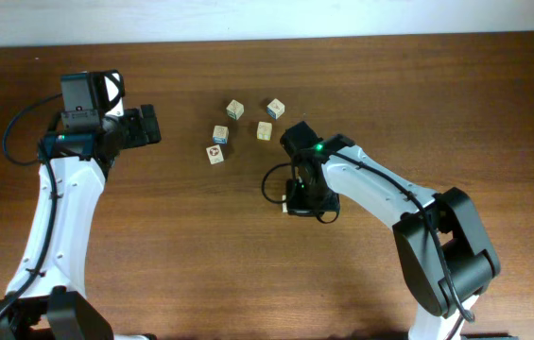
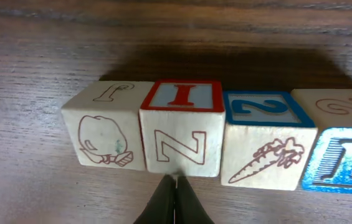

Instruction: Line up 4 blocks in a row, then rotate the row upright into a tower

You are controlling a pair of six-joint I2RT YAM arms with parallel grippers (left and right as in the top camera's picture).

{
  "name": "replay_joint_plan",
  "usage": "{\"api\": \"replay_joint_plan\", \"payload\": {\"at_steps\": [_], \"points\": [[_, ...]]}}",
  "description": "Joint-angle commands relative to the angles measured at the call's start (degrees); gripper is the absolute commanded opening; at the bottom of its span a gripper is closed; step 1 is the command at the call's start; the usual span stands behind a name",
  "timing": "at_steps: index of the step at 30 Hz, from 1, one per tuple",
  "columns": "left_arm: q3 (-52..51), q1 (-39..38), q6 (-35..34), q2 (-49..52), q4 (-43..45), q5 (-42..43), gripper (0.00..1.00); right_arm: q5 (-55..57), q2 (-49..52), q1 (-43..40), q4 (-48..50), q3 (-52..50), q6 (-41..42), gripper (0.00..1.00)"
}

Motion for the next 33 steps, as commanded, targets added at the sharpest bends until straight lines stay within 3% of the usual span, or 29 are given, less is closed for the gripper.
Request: {"api": "replay_joint_plan", "payload": {"at_steps": [1, 5, 7, 11, 15, 20, 29, 32, 33], "points": [[1.0, 0.2, -0.3, -0.1, 0.1, -0.2, 0.99, -1.6, -5.8, -0.4, -3.8, 3.5, -3.7, 0.04], [1.0, 0.2, -0.3, -0.1, 0.1, -0.2, 0.99, -0.3, -24.5, -12.1, -8.7, 4.2, -7.6, 0.04], [1.0, 0.2, -0.3, -0.1, 0.1, -0.2, 0.99, -3.1, -25.5, -21.8, -10.5, 3.4, -13.7, 0.04], [1.0, 0.2, -0.3, -0.1, 0.1, -0.2, 0.99, -11.7, -22.1, -29.2, -4.8, -5.3, -18.2, 0.04], [1.0, 0.1, -0.3, 0.1, -2.0, 3.2, 0.99, -15.6, -15.1, -29.3, 3.0, -11.5, -18.0, 0.04], [1.0, 0.1, -0.4, 0.7, -4.6, 7.6, 0.99, -19.0, -4.7, -25.1, 8.4, -11.5, -16.0, 0.04], [0.7, -0.7, -0.4, 0.7, -7.7, 12.4, 0.99, -19.0, -3.9, -15.0, 14.0, -11.5, -8.9, 0.04], [0.0, -4.4, -1.5, 0.9, -10.8, 13.6, 0.87, -18.5, -3.9, -11.8, 15.6, -11.5, -7.4, 0.04], [0.0, -5.5, -2.6, 1.0, -11.5, 13.6, 0.74, -18.5, -3.9, -11.8, 15.7, -11.5, -7.4, 0.04]]}}
